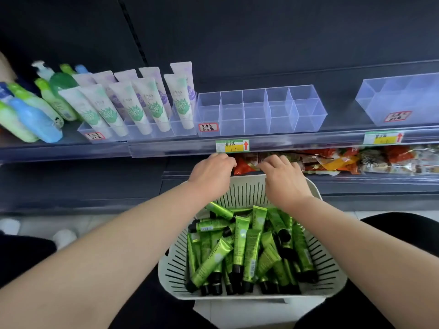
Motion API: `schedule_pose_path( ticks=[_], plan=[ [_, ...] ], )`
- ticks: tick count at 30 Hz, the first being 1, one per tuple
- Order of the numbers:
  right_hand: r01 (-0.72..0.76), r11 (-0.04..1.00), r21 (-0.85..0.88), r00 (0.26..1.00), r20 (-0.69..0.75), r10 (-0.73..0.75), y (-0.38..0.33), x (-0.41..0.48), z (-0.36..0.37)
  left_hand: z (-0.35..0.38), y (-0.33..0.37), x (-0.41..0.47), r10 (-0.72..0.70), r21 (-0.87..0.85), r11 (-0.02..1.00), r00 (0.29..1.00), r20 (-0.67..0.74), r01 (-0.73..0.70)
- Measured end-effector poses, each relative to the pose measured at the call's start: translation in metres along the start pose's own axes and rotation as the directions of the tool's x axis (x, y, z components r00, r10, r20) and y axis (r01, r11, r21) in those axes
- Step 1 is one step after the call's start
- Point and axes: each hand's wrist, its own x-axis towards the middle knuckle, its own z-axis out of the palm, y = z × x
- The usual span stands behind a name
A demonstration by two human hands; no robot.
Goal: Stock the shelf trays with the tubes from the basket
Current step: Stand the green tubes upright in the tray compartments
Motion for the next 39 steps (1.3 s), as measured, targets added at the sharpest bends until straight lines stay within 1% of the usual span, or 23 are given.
schedule_pose_path(
  ticks=[3, 6, 8, 11, 13, 15, 17, 22, 24, 26, 27, 28, 30, 32, 34, 36, 39],
  plan=[
    [-0.046, 0.999, 0.015, 0.984, 0.173, 0.042, 0.007, -0.018, 0.024, 0.028, 0.004, -0.012, -0.042, -0.018, 0.999, 0.993, 0.112, 0.044],
    [-0.098, 0.994, 0.053, 0.938, 0.339, 0.074, 0.011, -0.029, 0.040, 0.052, 0.004, -0.022, -0.072, -0.027, 0.996, 0.971, 0.229, 0.080],
    [-0.095, 0.992, 0.078, 0.903, 0.427, 0.053, 0.008, -0.033, 0.050, 0.066, 0.004, -0.028, -0.084, -0.055, 0.993, 0.957, 0.279, 0.103],
    [-0.060, 0.993, 0.101, 0.829, 0.560, -0.007, 0.000, -0.039, 0.062, 0.082, 0.003, -0.036, -0.113, -0.084, 0.986, 0.942, 0.317, 0.147],
    [-0.065, 0.992, 0.106, 0.758, 0.652, -0.020, -0.006, -0.042, 0.068, 0.090, 0.000, -0.040, -0.130, -0.103, 0.979, 0.935, 0.330, 0.173],
    [-0.047, 0.993, 0.110, 0.698, 0.714, -0.046, -0.012, -0.045, 0.072, 0.095, -0.004, -0.042, -0.140, -0.120, 0.974, 0.931, 0.338, 0.190],
    [-0.016, 0.992, 0.123, 0.678, 0.730, -0.080, -0.016, -0.048, 0.076, 0.098, -0.009, -0.043, -0.144, -0.131, 0.971, 0.929, 0.340, 0.198],
    [0.054, 0.985, 0.163, 0.721, 0.676, -0.151, -0.018, -0.046, 0.084, 0.104, -0.018, -0.047, -0.148, -0.148, 0.966, 0.922, 0.358, 0.212],
    [0.101, 0.984, 0.145, 0.720, 0.672, -0.173, -0.016, -0.041, 0.082, 0.106, -0.020, -0.049, -0.143, -0.150, 0.966, 0.919, 0.367, 0.210],
    [0.100, 0.984, 0.146, 0.707, 0.686, -0.174, -0.014, -0.038, 0.078, 0.108, -0.021, -0.050, -0.147, -0.145, 0.965, 0.910, 0.388, 0.218],
    [0.064, 0.982, 0.179, 0.700, 0.693, -0.172, -0.012, -0.037, 0.075, 0.110, -0.021, -0.051, -0.155, -0.143, 0.963, 0.900, 0.408, 0.231],
    [-0.002, 0.972, 0.233, 0.694, 0.701, -0.167, -0.011, -0.036, 0.073, 0.111, -0.021, -0.051, -0.166, -0.139, 0.958, 0.883, 0.438, 0.249],
    [-0.154, 0.927, 0.342, 0.686, 0.712, -0.149, -0.008, -0.035, 0.067, 0.114, -0.019, -0.053, -0.191, -0.096, 0.955, 0.831, 0.523, 0.280],
    [-0.233, 0.889, 0.394, 0.729, 0.676, -0.108, -0.006, -0.036, 0.062, 0.119, -0.015, -0.058, -0.221, -0.040, 0.952, 0.773, 0.594, 0.303],
    [-0.252, 0.873, 0.417, 0.789, 0.611, -0.064, -0.004, -0.038, 0.056, 0.125, -0.011, -0.065, -0.259, -0.020, 0.938, 0.735, 0.627, 0.347],
    [-0.264, 0.860, 0.437, 0.826, 0.563, -0.032, -0.002, -0.040, 0.053, 0.132, -0.005, -0.073, -0.293, -0.014, 0.922, 0.719, 0.630, 0.388],
    [-0.281, 0.842, 0.460, 0.857, 0.515, 0.005, 0.001, -0.043, 0.050, 0.137, -0.001, -0.082, -0.325, -0.030, 0.906, 0.739, 0.590, 0.422]
  ],
)
